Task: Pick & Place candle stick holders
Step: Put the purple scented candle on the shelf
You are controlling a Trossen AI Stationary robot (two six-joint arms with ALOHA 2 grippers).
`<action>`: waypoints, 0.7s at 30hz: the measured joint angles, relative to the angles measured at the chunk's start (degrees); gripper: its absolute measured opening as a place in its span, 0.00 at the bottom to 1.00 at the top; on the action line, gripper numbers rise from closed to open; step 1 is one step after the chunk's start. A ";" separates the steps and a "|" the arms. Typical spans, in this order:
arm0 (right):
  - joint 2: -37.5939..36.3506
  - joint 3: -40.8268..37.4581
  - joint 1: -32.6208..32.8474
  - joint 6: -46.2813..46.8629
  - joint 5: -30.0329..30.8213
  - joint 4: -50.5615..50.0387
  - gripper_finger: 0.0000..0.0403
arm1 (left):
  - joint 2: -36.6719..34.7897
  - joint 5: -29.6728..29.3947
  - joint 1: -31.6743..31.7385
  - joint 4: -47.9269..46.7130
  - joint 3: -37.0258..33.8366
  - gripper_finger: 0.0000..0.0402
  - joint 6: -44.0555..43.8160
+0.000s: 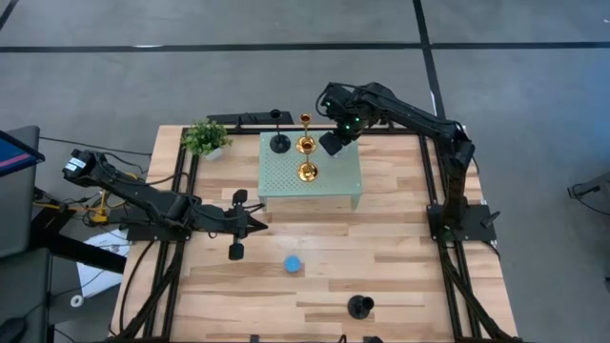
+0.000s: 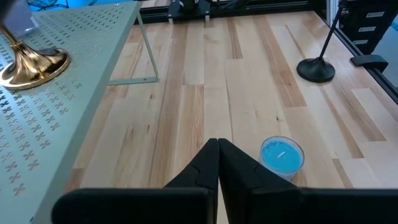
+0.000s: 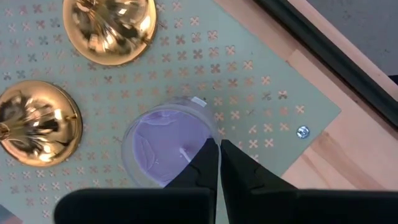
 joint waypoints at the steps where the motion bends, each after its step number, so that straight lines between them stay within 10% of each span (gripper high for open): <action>1: 0.00 0.00 0.02 0.00 -0.03 -0.01 0.00 | 0.00 0.00 0.00 0.00 0.00 0.02 0.00; 21: 0.00 0.68 0.07 -0.16 -0.35 -1.22 0.15 | 0.00 0.00 0.00 0.00 0.02 0.02 0.00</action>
